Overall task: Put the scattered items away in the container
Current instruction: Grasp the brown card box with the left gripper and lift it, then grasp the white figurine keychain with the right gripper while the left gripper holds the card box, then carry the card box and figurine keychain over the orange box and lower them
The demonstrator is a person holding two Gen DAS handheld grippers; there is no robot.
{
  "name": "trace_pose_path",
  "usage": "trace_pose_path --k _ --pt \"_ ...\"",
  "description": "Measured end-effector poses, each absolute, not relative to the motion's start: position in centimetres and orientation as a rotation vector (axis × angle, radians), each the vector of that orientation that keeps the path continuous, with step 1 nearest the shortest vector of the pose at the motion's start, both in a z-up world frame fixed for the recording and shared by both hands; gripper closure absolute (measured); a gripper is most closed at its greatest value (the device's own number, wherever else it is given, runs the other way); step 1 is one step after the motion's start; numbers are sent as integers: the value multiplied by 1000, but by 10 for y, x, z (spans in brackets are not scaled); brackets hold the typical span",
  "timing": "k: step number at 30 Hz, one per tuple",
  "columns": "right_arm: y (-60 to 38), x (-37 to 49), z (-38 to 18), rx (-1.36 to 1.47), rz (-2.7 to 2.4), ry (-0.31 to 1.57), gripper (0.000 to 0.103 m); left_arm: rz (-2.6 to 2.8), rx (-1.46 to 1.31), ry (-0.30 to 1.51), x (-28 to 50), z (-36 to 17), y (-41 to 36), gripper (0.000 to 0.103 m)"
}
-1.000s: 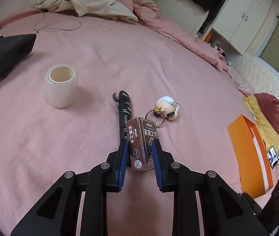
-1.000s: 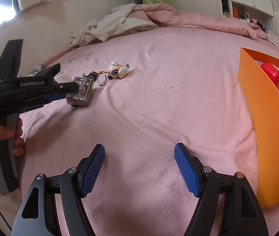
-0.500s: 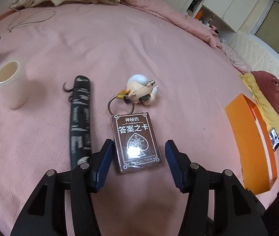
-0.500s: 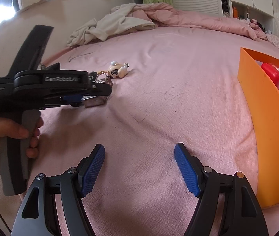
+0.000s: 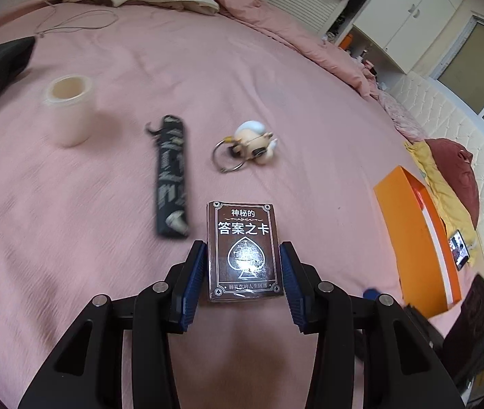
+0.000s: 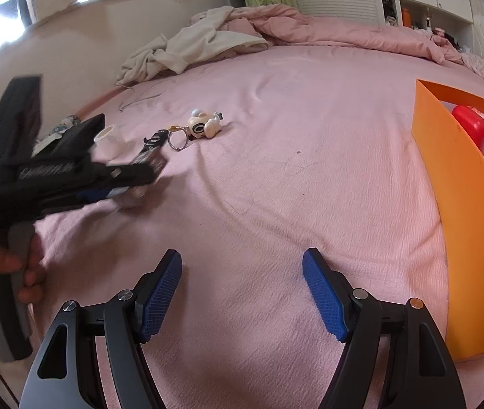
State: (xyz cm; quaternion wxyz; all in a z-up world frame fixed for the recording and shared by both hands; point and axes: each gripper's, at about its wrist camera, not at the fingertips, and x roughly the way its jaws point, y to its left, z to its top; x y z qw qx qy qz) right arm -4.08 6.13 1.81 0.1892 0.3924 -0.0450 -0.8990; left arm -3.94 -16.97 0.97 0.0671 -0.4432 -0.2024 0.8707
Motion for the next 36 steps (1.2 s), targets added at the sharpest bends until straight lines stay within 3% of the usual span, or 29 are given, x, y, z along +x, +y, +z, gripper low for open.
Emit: trace_pose_path --k 4,12,25,27,29,36 --pt "63 -62 27 1104 -2536 -147 30 2658 -1318 -658 -9 6 -174 59" --pt "21 -145 52 1072 -2536 83 29 2695 -1283 -712 2 0 -166 59" --pt "-48 -207 26 1131 -2407 293 25 2679 -1257 -754 1 2 -161 59" --pt "-49 -215 19 1161 -2394 289 32 2680 -1257 -752 1 3 -158 59" --pt "-45 -217 20 1162 -2406 277 55 2678 -1258 -752 1 3 -158 59" --pt "-17 -190 25 1127 -2437 267 55 2680 -1259 -749 -3 3 -159 58"
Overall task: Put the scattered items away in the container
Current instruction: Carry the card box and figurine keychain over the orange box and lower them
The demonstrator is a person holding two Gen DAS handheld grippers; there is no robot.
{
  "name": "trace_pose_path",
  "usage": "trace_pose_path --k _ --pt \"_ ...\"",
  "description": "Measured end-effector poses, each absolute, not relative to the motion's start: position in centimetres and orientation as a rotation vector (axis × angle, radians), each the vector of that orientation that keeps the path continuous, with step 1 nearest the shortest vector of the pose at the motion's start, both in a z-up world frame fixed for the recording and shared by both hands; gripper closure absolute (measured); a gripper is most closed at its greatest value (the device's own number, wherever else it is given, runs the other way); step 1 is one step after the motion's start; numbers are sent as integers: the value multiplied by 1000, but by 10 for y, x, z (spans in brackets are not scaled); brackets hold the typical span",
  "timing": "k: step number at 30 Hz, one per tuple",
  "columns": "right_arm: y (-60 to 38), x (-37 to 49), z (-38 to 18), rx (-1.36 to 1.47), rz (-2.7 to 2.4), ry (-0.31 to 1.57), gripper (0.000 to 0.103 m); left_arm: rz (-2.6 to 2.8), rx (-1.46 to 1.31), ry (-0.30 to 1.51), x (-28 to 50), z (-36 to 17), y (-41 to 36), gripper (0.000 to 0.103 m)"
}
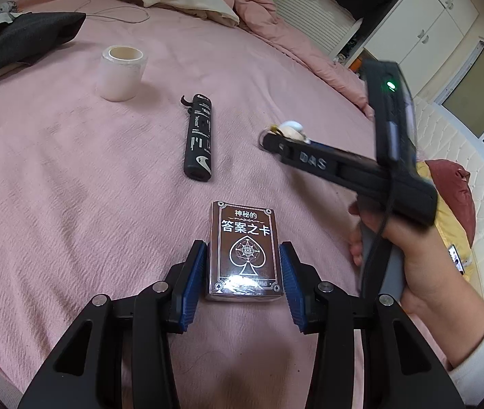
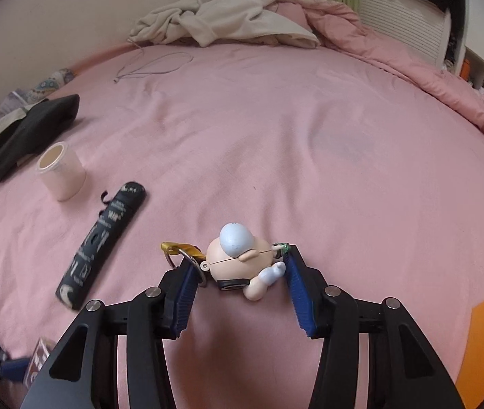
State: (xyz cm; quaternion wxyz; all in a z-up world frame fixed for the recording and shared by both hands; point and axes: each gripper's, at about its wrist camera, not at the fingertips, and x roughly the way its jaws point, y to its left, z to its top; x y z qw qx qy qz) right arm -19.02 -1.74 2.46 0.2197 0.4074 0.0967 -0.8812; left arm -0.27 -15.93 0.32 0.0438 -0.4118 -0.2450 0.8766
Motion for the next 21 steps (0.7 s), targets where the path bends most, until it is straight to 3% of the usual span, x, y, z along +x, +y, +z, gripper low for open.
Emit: trace_pose_path --k 13,18,21 --pt "68 -85 79 992 -2622 155 55 2707 -1262 -654 -11 3 -152 58" --pt "131 -48 104 933 -2709 56 55 2701 -1210 -468 -13 21 -127 59" --pt "174 -34 107 944 -2811 15 55 2653 -1166 -484 -26 44 -107 59"
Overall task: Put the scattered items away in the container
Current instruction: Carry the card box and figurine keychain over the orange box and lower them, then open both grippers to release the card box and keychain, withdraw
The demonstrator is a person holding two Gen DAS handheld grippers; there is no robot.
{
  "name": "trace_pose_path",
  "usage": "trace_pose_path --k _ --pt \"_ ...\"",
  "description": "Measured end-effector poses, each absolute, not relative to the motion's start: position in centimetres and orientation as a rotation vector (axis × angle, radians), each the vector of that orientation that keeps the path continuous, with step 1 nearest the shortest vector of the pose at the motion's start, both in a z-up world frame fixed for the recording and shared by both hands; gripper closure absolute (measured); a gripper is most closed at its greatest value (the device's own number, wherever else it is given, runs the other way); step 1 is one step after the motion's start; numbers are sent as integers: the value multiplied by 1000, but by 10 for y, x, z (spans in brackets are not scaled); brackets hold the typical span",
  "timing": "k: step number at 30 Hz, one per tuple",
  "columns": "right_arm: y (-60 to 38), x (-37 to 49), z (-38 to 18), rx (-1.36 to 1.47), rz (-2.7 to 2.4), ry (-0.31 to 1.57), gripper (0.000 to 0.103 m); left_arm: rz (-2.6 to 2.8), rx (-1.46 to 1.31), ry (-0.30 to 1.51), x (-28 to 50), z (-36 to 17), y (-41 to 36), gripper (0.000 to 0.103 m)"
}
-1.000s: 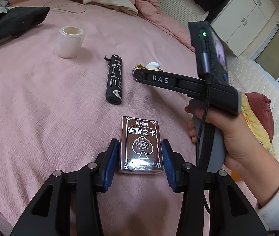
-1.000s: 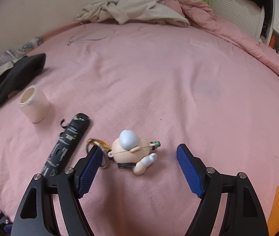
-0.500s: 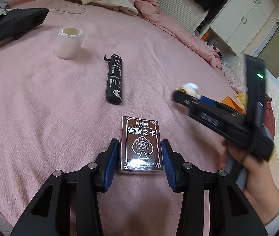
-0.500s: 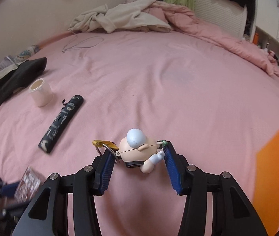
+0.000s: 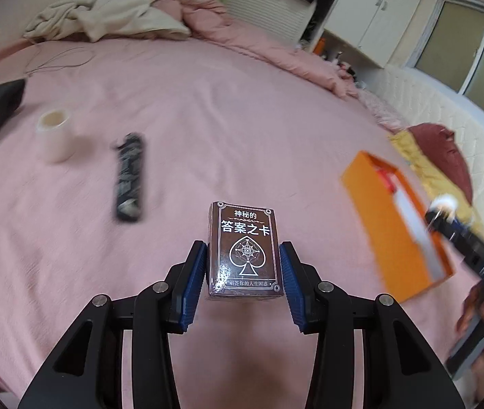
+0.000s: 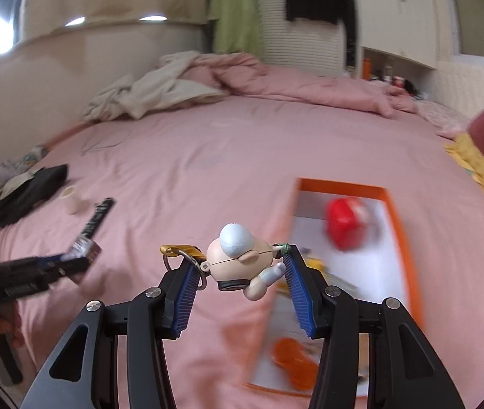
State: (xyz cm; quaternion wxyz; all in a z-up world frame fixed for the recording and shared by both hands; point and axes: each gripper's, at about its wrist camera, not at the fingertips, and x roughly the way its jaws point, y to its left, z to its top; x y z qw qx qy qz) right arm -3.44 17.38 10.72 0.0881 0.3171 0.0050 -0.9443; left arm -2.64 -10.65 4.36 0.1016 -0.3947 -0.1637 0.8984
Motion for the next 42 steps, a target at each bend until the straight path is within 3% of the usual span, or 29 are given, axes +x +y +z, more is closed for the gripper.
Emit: trace_pose_path --k 4,8,12,17,24,30,32,37,39,42 --pt "212 -29 96 1002 -2878 -66 55 2581 -1094 -445 -59 78 -56 58" --pt "230 -25 86 1033 -2903 -108 54 2494 -1064 -243 -87 101 17 58" --pt "237 -28 77 1071 -2890 -122 54 2407 -1099 -102 -106 98 74 58" --pt "234 -23 68 1096 -2872 -51 54 2347 -1158 -54 -122 87 115 58" --pt "232 -22 63 1083 -2885 -7 54 2343 -1227 160 -127 68 140 58" --pt "231 -21 62 1076 -2893 12 51 2339 -1247 138 -131 66 141 58" --pt "230 -20 63 1069 -2891 15 43 2337 -1255 108 -133 67 139 58" --pt "231 -15 66 1030 -2881 -39 35 2332 -1274 130 -132 69 140 57" --pt "232 -14 68 1012 -2899 -48 35 2327 -1276 141 -130 71 143 51" --pt "232 -10 73 975 -2911 -52 35 2355 -1215 123 -125 81 140 34"
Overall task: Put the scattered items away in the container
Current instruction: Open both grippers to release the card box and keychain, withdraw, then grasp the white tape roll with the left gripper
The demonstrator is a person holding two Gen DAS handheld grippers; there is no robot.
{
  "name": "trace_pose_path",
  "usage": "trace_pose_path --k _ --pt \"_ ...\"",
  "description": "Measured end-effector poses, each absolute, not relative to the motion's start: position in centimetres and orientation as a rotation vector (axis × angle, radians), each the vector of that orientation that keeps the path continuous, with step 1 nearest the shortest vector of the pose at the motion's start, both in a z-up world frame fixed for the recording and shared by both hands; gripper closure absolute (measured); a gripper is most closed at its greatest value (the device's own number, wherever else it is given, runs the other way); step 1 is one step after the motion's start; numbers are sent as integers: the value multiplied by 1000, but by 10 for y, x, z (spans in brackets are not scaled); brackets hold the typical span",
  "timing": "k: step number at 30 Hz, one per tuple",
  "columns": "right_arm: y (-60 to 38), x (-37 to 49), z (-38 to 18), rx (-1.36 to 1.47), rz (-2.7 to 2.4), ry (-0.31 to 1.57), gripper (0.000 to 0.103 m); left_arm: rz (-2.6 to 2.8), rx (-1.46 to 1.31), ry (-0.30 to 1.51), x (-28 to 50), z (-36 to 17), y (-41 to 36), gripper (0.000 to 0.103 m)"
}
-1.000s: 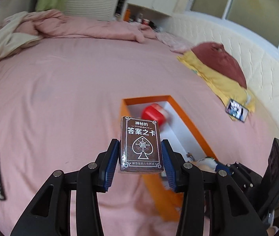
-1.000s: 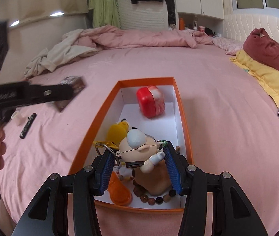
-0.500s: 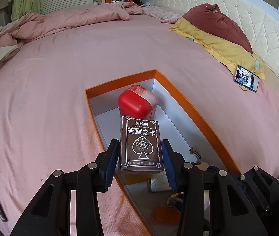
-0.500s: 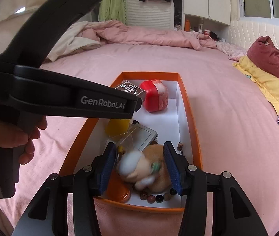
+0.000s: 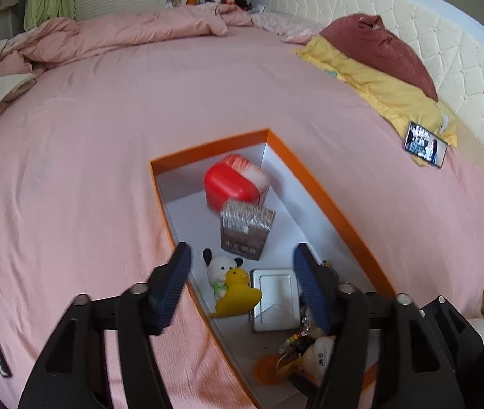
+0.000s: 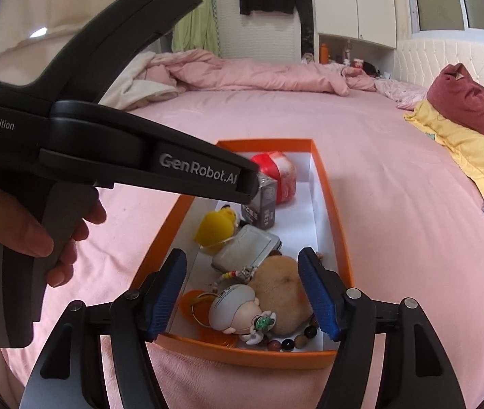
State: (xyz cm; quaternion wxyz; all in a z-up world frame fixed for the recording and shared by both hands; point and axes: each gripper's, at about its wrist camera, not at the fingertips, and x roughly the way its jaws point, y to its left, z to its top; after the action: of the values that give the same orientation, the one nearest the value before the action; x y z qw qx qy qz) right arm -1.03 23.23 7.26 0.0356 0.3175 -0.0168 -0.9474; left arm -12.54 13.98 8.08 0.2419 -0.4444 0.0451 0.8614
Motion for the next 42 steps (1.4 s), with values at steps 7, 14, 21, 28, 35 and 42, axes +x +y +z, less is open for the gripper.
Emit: trace_pose_path --k 7,14,21,28,35,42 --pt "229 -1 84 888 -2918 -66 34 2466 -1146 44 -113 108 97 32" --pt "190 2 97 828 -2818 -11 34 2723 -1320 -70 -81 88 -18 32" --pt "120 -6 100 824 -2666 16 30 2880 -1515 -384 -36 46 -150 32" --pt "53 -38 55 1042 -2480 34 30 2921 -1548 -570 -24 30 -231 32" --pt "24 -33 14 1107 -2442 114 29 2933 -1556 -612 -54 32 -287 32" --pt "31 -36 14 1104 -2424 55 29 2803 -1546 -316 -98 23 -274 32"
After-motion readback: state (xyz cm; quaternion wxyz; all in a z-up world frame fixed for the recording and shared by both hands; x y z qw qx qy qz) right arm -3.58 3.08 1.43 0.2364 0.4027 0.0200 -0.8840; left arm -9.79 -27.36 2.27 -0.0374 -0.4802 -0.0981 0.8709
